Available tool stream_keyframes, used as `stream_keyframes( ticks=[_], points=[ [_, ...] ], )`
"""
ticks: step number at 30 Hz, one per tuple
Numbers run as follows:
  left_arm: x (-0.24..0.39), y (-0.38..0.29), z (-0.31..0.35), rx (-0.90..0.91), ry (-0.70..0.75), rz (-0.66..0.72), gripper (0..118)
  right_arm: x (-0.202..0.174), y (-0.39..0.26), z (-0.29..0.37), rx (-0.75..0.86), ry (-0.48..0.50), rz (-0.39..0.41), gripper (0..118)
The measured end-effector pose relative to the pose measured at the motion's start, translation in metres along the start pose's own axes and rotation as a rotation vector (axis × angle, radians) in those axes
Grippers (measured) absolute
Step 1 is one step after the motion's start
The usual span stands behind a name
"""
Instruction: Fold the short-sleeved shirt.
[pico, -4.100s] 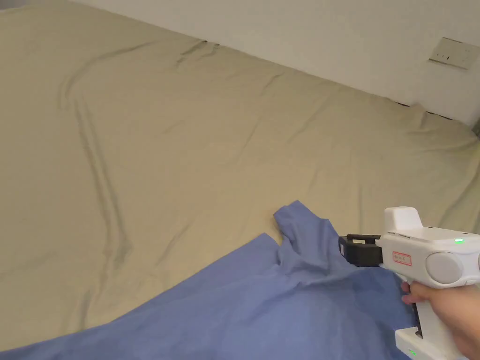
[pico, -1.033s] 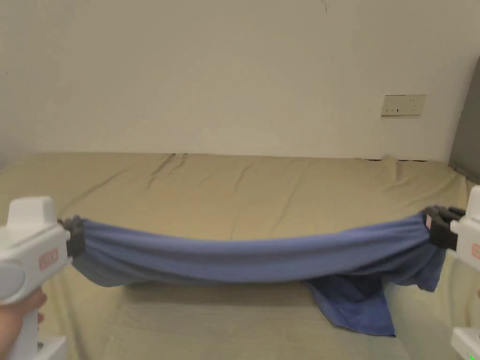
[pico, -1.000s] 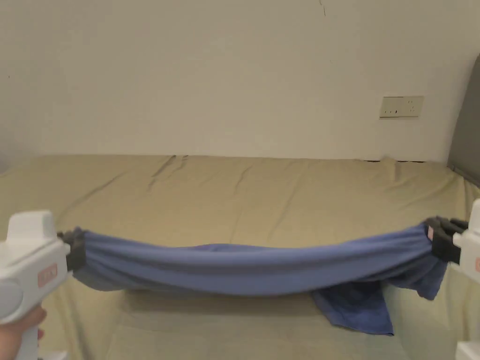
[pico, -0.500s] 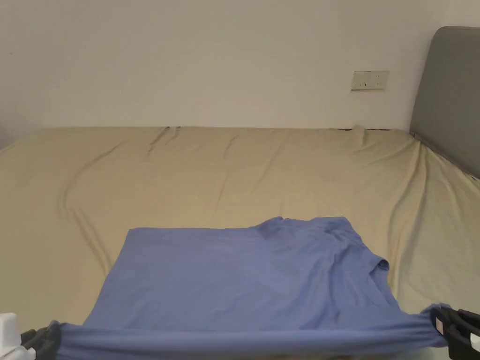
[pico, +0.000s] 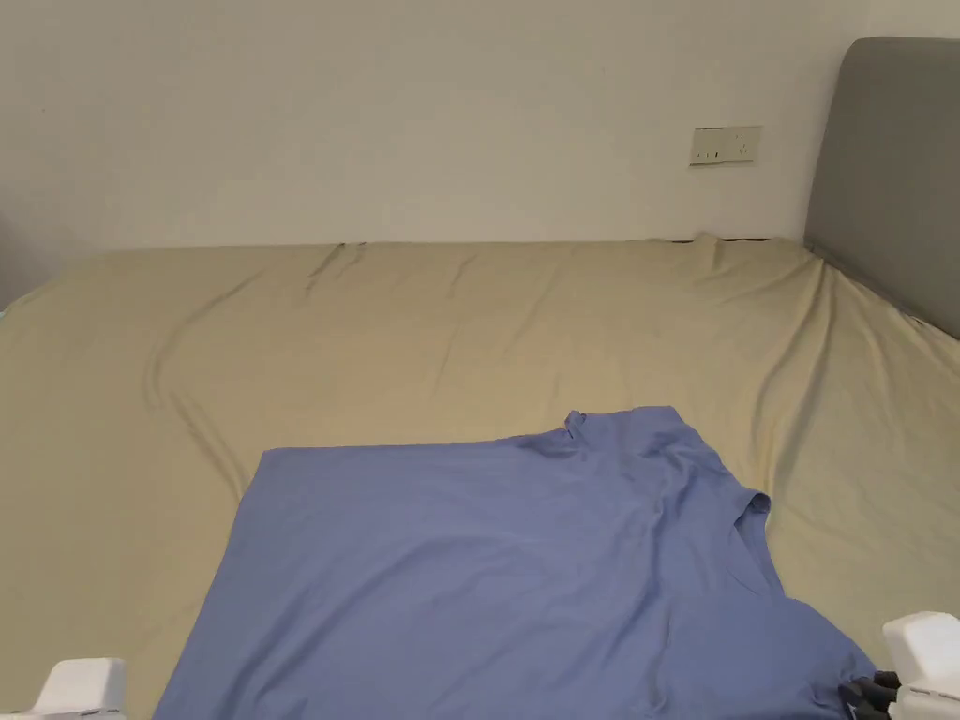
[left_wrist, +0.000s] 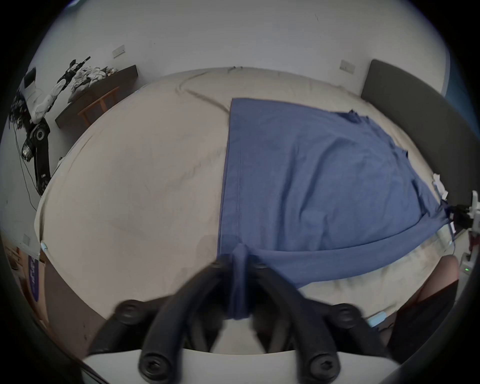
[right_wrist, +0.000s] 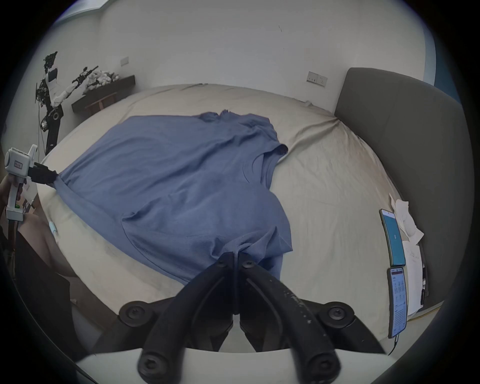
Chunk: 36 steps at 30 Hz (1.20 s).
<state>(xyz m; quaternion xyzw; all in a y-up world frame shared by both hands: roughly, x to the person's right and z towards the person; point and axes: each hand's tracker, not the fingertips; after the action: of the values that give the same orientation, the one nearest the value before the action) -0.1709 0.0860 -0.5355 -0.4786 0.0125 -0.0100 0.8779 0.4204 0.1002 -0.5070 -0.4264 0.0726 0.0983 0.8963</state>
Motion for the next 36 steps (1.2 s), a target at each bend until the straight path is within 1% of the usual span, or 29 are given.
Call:
stream_keyframes(
  ticks=[1, 2, 3, 4, 5, 6, 7, 9, 10, 11, 12, 13, 14, 15, 16, 18, 19, 20, 22, 24, 25, 26, 27, 28, 29, 31, 33, 35, 36],
  points=[
    [0.002, 0.000, 0.001, -0.014, 0.020, -0.002, 40, 0.001, -0.002, -0.001, -0.028, 0.009, -0.013, 15],
    [0.002, -0.002, 0.005, 0.004, 0.016, -0.002, 74, 0.003, -0.004, -0.001, -0.053, 0.019, -0.020, 30],
    [0.002, -0.004, 0.014, 0.036, 0.019, -0.014, 100, 0.003, -0.007, 0.002, -0.040, 0.015, -0.022, 54],
    [0.002, -0.004, 0.027, 0.092, 0.019, -0.011, 112, 0.002, -0.012, 0.008, -0.021, 0.014, -0.036, 86],
    [0.002, -0.004, 0.044, 0.122, -0.009, -0.011, 110, 0.003, -0.014, 0.017, 0.030, 0.022, -0.044, 103],
    [0.002, -0.007, 0.062, 0.172, -0.036, -0.013, 107, 0.001, -0.016, 0.029, 0.091, 0.011, -0.060, 107],
    [0.004, -0.014, 0.082, 0.223, -0.044, -0.015, 107, -0.001, -0.017, 0.042, 0.159, -0.004, -0.083, 107],
    [0.007, -0.029, 0.121, 0.382, -0.004, 0.014, 105, -0.013, -0.023, 0.073, 0.294, -0.034, -0.123, 105],
    [0.008, -0.038, 0.137, 0.447, 0.008, 0.023, 91, -0.021, -0.027, 0.085, 0.349, -0.026, -0.144, 90],
    [0.014, -0.051, 0.155, 0.514, 0.011, 0.028, 69, -0.030, -0.033, 0.098, 0.404, 0.006, -0.160, 71],
    [0.017, -0.063, 0.168, 0.556, 0.021, 0.049, 35, -0.042, -0.037, 0.109, 0.448, 0.020, -0.178, 46],
    [0.021, -0.073, 0.175, 0.580, 0.054, 0.082, 0, -0.053, -0.042, 0.114, 0.471, 0.024, -0.200, 13],
    [0.025, -0.084, 0.179, 0.591, 0.090, 0.119, 0, -0.065, -0.048, 0.118, 0.489, 0.021, -0.219, 2],
    [0.031, -0.097, 0.183, 0.588, 0.102, 0.132, 0, -0.075, -0.052, 0.120, 0.495, 0.032, -0.225, 2],
    [0.033, -0.106, 0.183, 0.572, 0.077, 0.119, 0, -0.087, -0.057, 0.118, 0.496, 0.049, -0.215, 1],
    [0.039, -0.122, 0.174, 0.510, 0.059, 0.120, 0, -0.105, -0.060, 0.113, 0.488, 0.128, -0.181, 1],
    [0.039, -0.126, 0.168, 0.501, 0.057, 0.121, 0, -0.113, -0.061, 0.109, 0.489, 0.141, -0.172, 1],
    [0.039, -0.130, 0.158, 0.472, 0.056, 0.120, 0, -0.118, -0.054, 0.104, 0.484, 0.156, -0.146, 1],
    [0.034, -0.130, 0.139, 0.404, 0.057, 0.176, 0, -0.128, -0.048, 0.092, 0.428, 0.194, -0.099, 1],
    [0.026, -0.121, 0.118, 0.381, -0.005, 0.216, 0, -0.136, -0.042, 0.083, 0.413, 0.187, -0.087, 1],
    [0.024, -0.114, 0.106, 0.369, 0.016, 0.203, 6, -0.138, -0.039, 0.080, 0.406, 0.199, -0.082, 1],
    [0.021, -0.106, 0.094, 0.373, 0.025, 0.199, 26, -0.140, -0.037, 0.078, 0.400, 0.218, -0.083, 1],
    [0.018, -0.096, 0.081, 0.360, 0.039, 0.179, 58, -0.143, -0.036, 0.076, 0.398, 0.223, -0.084, 1],
    [0.015, -0.086, 0.070, 0.310, 0.059, 0.147, 58, -0.145, -0.034, 0.074, 0.395, 0.227, -0.082, 1],
    [0.011, -0.078, 0.058, 0.317, 0.062, 0.155, 70, -0.147, -0.032, 0.073, 0.390, 0.229, -0.072, 1],
    [0.004, -0.063, 0.040, 0.285, 0.022, 0.137, 106, -0.151, -0.031, 0.071, 0.383, 0.230, -0.059, 1],
    [-0.002, -0.051, 0.019, 0.282, 0.032, 0.152, 104, -0.149, -0.032, 0.068, 0.369, 0.235, -0.059, 1],
    [-0.006, -0.042, -0.002, 0.203, 0.002, 0.146, 104, -0.150, -0.033, 0.064, 0.350, 0.234, -0.064, 1],
    [-0.008, -0.039, -0.012, 0.171, 0.001, 0.162, 102, -0.150, -0.034, 0.062, 0.336, 0.232, -0.068, 1]
  ],
)
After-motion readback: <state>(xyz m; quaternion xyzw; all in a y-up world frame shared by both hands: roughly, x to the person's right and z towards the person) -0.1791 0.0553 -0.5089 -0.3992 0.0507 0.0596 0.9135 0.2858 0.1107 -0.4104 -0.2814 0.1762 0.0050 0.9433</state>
